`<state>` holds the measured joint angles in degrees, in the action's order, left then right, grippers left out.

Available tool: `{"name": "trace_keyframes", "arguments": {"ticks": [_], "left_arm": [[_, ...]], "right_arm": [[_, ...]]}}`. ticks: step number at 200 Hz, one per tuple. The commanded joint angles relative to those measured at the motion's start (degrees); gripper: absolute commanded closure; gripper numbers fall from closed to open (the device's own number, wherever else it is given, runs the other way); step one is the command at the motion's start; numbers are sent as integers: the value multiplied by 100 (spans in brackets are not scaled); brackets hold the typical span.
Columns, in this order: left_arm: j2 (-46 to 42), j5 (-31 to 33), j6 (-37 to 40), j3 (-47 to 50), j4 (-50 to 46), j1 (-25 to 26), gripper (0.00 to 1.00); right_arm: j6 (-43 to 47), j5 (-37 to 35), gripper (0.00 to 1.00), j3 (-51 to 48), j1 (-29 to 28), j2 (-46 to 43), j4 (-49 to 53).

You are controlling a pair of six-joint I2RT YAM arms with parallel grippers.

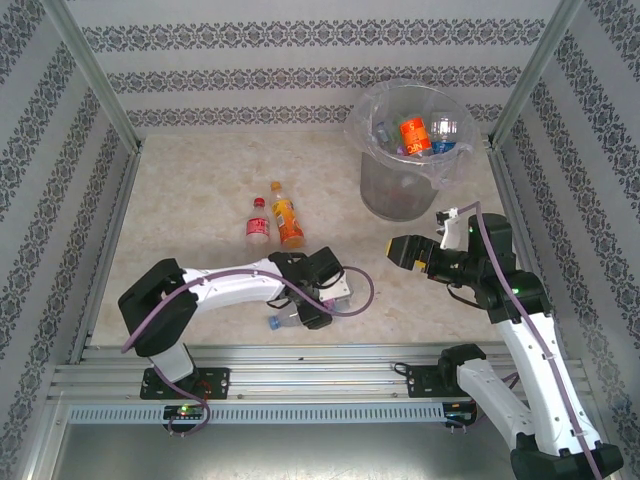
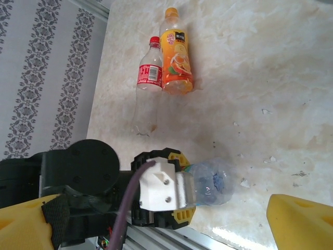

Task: Put the plastic bottles in the bin

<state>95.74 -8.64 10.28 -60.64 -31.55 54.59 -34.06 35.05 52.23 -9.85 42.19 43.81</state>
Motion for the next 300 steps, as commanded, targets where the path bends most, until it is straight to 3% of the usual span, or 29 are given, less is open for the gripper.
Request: {"name": "trace_keyframes", "arguments": {"ticks": [1,26,68,117,200,216,236,262,288,300], "left_arm": [[-504,-381,-978,21,548,-177,33],[-891,-736,-1900,-40,979,-404,34],[-1266,-2007,-3627,296,2609,-738,34],[-1308,-2792,-4349,296,3597,-766,34],[-1341,-2935,-4318,319,4014,-663,35],[-1330,-2892,-4314,322,4031,-642,35],[-1356,-2767,-4336,337,4095,-642,33],[-1331,-2430,-4480,175,4010,-643,24],[-1427,-2237,-4702,121,4323,-642,1],[-1538,-2076,-4632,63,4153,-654,0]], "right_arm": [[-366,111,3,-200,51,-97,-398],[-548,310,3,-439,44,-131,-828],[-607,588,2,-883,-256,-165,-1620],[-600,-51,2,-898,-1004,200,-2004],[-936,-343,3,-833,-1424,927,-2901],[-997,-343,10,-811,-1433,1002,-3010],[-1011,-369,29,-747,-1441,1027,-3008],[-961,-566,41,-555,-1424,940,-2849],[-560,-910,41,52,-1312,986,-2239],[-325,-1044,42,429,-1139,1054,-1911]]}}
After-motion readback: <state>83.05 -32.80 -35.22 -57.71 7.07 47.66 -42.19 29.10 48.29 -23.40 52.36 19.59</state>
